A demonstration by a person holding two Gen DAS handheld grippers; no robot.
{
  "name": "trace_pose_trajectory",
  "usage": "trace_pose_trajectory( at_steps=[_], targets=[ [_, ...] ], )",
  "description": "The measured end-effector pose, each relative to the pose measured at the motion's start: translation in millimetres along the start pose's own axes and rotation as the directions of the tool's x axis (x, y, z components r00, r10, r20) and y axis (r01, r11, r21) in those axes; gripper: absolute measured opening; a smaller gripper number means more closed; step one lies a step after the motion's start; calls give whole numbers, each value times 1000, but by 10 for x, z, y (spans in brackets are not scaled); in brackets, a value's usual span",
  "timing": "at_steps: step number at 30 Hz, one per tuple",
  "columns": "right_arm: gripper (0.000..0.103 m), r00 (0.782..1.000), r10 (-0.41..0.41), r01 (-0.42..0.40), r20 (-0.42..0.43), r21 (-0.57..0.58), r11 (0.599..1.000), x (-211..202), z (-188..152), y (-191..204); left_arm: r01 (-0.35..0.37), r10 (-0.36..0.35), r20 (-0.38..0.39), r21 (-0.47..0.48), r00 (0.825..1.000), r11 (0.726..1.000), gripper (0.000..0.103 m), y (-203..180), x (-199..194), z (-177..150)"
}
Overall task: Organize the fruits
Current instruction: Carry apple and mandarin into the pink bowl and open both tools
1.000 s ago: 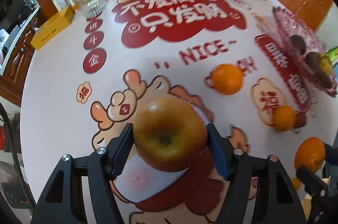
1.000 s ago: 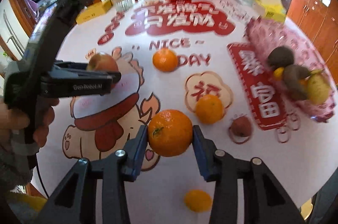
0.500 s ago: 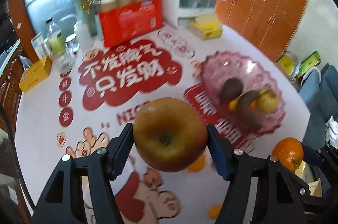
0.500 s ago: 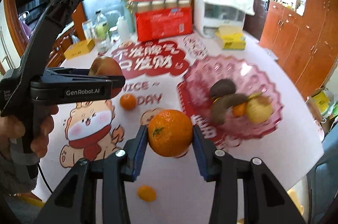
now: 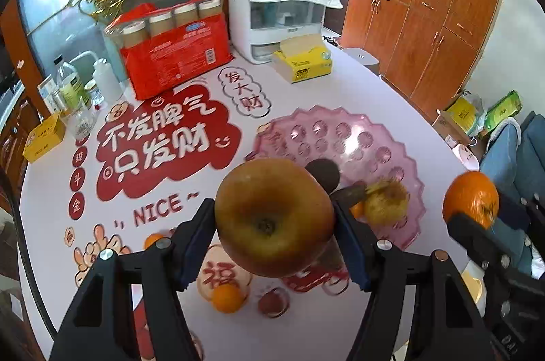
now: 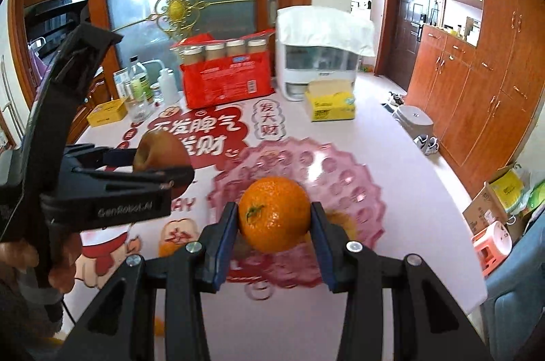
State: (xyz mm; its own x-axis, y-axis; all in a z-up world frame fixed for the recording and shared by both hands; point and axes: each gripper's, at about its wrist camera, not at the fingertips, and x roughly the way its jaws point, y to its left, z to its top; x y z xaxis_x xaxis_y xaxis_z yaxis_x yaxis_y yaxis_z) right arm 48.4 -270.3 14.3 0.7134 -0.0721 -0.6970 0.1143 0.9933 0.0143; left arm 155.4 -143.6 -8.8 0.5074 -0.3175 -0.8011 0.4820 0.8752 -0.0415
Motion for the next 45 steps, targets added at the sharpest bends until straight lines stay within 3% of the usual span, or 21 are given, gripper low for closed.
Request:
trace_pose_trajectory(
  at_steps=[8, 13, 26, 37, 39, 41, 45],
  targets=[
    [42, 999, 10, -8, -54, 37, 999, 479, 19, -720, -54, 54, 7, 34, 999, 998, 66, -356, 288, 39],
    [42, 993, 39, -31, -111, 70, 997, 792, -48, -910, -80, 80, -53, 9, 995, 997, 66, -298, 544, -57],
    [43, 966, 109, -116, -233, -16, 993, 1271, -217, -669, -74, 69, -137, -29, 988, 997, 67, -280, 1112, -41],
    [50, 975, 71, -98, -212, -121, 988, 1288, -222, -512, -96, 95, -158, 2, 983, 995, 67, -362, 1241, -16],
    [53, 975, 78, -105, -208, -123, 987, 1276, -229, -503, -108, 110, -139, 21, 984, 994, 72, -383, 1198, 0],
    [54, 975, 85, -112, -203, -122, 986, 1260, -226, -495, -125, 128, -115, 35, 985, 992, 84, -406, 1132, 7],
    [58, 978, 95, -118, -186, -115, 986, 1215, -211, -499, -152, 157, -91, 55, 983, 987, 87, -432, 1027, 8]
  ],
)
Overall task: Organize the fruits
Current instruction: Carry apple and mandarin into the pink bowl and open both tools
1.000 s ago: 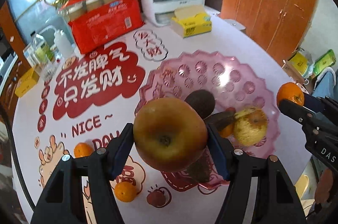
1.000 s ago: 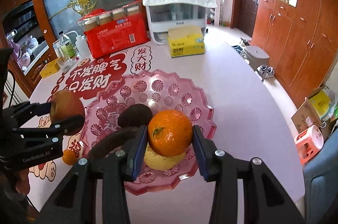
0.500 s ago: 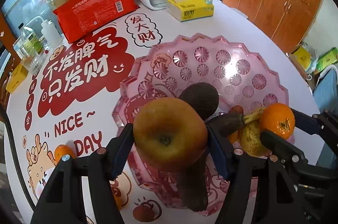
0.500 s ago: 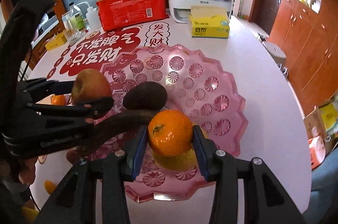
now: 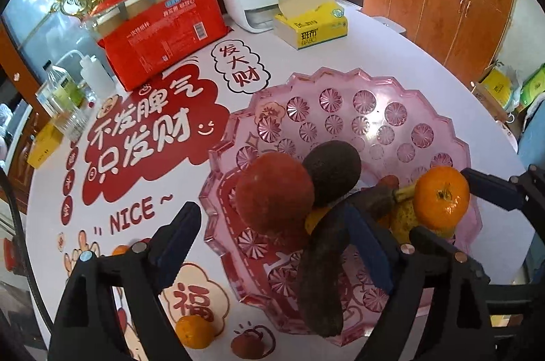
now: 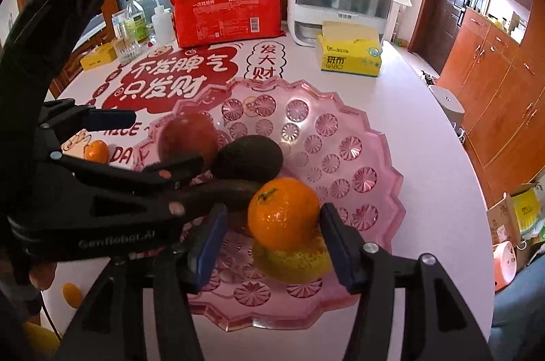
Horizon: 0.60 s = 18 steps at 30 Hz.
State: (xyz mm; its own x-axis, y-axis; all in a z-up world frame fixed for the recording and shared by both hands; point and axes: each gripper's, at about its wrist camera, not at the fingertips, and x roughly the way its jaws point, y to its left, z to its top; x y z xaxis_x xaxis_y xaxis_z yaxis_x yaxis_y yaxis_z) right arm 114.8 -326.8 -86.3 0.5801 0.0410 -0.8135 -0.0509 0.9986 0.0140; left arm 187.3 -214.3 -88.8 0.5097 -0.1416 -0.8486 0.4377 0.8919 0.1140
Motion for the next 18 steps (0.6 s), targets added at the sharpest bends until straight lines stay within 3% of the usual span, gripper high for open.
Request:
trace_pose_trajectory(
  at_steps=[18],
  targets=[
    [62, 997, 33, -38, 72, 60, 997, -387, 7, -23, -9, 10, 2, -126, 1000, 992, 92, 416, -486, -264]
  ],
)
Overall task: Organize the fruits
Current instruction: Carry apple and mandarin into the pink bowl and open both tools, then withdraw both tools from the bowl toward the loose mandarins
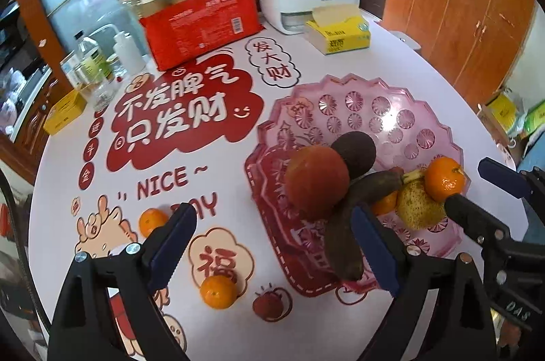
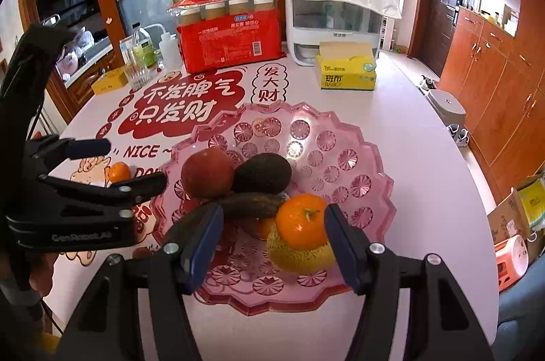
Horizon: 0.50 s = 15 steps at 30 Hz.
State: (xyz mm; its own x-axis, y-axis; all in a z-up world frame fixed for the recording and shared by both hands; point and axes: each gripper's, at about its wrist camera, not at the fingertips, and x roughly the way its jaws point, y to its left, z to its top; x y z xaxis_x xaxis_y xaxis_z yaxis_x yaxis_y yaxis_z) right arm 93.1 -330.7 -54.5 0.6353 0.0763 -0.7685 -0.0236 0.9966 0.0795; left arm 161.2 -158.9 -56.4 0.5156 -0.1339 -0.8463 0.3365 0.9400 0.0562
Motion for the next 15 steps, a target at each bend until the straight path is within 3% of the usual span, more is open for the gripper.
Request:
trace_pose_trajectory(
  at_steps=[15],
  targets=[
    [62, 999, 12, -15, 38, 75, 997, -239, 8, 30, -23, 28, 48, -95, 998, 995, 92, 380, -431, -217]
  ],
)
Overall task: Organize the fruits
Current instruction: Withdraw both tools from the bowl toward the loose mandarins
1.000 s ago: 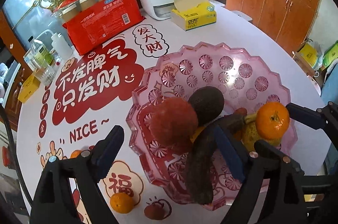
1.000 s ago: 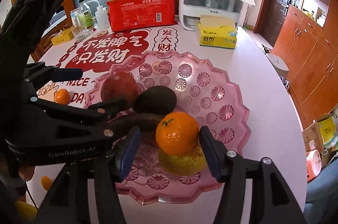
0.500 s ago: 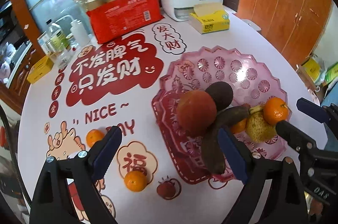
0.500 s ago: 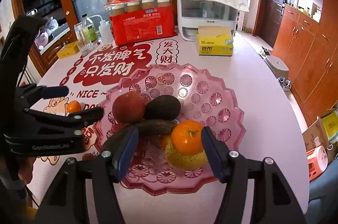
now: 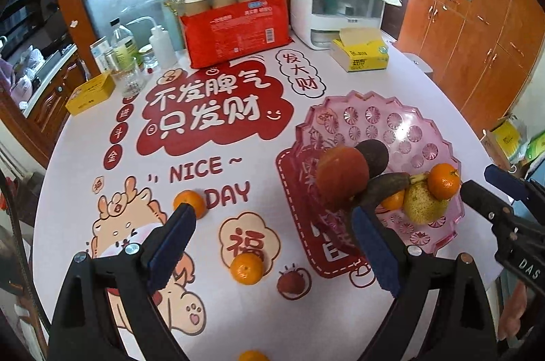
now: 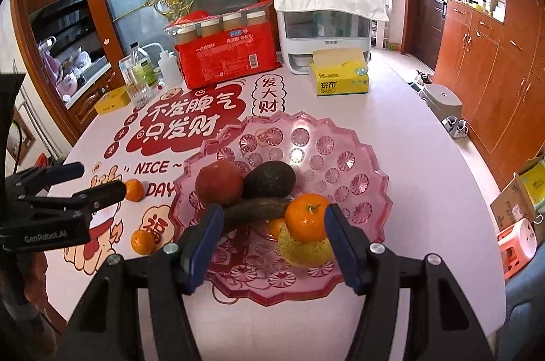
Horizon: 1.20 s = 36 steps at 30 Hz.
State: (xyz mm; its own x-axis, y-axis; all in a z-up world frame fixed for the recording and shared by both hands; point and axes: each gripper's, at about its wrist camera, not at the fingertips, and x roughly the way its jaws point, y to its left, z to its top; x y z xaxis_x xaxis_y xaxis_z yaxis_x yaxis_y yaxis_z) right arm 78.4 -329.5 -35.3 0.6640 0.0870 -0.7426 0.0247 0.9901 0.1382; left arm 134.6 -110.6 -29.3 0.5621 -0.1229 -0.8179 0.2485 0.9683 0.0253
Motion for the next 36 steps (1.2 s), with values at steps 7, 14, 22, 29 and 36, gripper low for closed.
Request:
trace_pose_trajectory(
  at_steps=[7, 14, 22, 29, 36],
  targets=[
    [62, 1000, 0, 0, 12, 26, 1000, -58, 3, 73, -11, 11, 14, -10, 1000, 1000, 92, 163, -145, -58],
    [62, 999, -9, 7, 34, 66, 998, -155, 5, 169, -10, 10, 39, 2, 999, 1000, 92, 346, -297, -75],
    [62, 997, -49, 41, 64, 121, 992, -305, -2, 358, -11, 8, 66, 44, 998, 999, 92, 648, -433, -80],
    [62, 995, -80, 70, 60, 145, 987, -344, -83, 675, 6, -10, 60, 62, 998, 998, 92, 960, -419, -118],
    [62, 995, -98, 93, 36, 134, 987, -320, -221, 1025, 41, -45, 41, 84, 998, 996, 93, 1206, -335, -173]
  ],
)
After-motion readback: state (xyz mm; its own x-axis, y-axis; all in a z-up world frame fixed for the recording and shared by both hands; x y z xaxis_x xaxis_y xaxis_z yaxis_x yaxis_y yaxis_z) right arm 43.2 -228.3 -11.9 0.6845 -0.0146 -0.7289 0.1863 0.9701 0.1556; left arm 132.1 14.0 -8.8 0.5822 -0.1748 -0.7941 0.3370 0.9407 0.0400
